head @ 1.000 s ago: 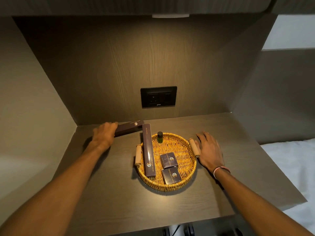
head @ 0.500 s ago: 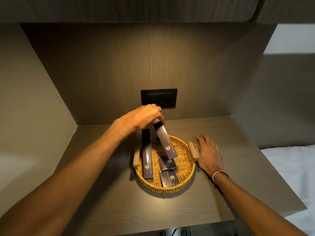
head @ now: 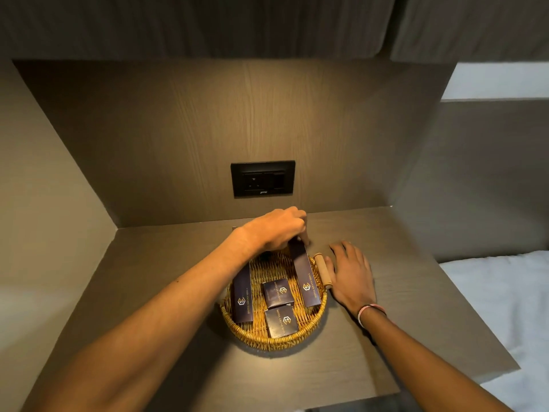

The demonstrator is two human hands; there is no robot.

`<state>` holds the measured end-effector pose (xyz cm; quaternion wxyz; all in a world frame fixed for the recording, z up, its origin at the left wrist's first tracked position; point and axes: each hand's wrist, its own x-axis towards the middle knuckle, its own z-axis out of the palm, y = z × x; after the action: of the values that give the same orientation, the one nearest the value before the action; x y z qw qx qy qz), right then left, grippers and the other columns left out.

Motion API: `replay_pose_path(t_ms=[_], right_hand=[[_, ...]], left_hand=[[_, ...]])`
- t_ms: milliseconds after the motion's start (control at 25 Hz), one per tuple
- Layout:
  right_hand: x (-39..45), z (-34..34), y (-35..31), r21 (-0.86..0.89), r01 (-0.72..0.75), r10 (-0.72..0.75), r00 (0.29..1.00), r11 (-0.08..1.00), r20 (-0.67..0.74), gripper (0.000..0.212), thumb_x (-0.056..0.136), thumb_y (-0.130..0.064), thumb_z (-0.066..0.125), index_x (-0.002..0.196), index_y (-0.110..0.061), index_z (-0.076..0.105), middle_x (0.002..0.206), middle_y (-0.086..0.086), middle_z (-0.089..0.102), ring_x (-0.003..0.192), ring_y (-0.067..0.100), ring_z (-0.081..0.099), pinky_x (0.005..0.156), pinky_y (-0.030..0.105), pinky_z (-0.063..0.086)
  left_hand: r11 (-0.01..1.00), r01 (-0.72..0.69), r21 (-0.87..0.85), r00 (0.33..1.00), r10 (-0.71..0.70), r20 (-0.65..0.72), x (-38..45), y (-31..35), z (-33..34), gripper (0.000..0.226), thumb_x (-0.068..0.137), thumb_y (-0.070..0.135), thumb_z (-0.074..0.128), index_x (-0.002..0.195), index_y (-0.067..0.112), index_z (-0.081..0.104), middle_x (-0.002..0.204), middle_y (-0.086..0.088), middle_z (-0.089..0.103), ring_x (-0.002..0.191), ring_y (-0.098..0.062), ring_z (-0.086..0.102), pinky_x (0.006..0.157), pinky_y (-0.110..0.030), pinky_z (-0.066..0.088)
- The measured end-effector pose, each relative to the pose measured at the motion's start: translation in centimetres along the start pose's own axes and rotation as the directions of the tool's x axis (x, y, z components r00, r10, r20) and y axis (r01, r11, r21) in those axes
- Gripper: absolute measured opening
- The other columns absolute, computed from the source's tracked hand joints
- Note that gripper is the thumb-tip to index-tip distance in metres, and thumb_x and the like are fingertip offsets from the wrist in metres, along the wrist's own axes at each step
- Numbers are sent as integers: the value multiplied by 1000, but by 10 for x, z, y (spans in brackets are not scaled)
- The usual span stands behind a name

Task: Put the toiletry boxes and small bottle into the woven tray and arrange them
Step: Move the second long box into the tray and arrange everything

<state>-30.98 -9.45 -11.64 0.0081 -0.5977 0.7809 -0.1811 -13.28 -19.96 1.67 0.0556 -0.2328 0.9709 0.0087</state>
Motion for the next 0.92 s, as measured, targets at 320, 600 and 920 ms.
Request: replay_pose_path(t_ms=[320,600,920], right_hand=[[1,2,1,0,15,-15,1000,1000,-15,41,102,-37,40,135,-17,51,144,10,53,135,27,47,110,41,40],[1,3,3,10,7,-7,1000,1000,-10,42,102,-39,40,136,-18,51,145,10,52,137,26,46,112,41,38],[2,3,4,67,16,-17,1000,998,9,41,102,-36,43,136,-15,53,146,11,52,136,27,45,112,44,39]], left_hand=[[1000,-11,4,1000,11,9,2,1,11,31,90,13,63,120,15,67,132,-10,51,122,-27,47,95,-41,48],[999,33,9,994,-32,-108,-16,5,22,41,93,11,59,133,22,60,148,-12,42,140,-29,35,115,-45,32],[882,222,-416,702,-440,-559,-86,-14,32,51,93,8,58,143,16,49,145,-12,48,138,-25,40,116,-47,34]])
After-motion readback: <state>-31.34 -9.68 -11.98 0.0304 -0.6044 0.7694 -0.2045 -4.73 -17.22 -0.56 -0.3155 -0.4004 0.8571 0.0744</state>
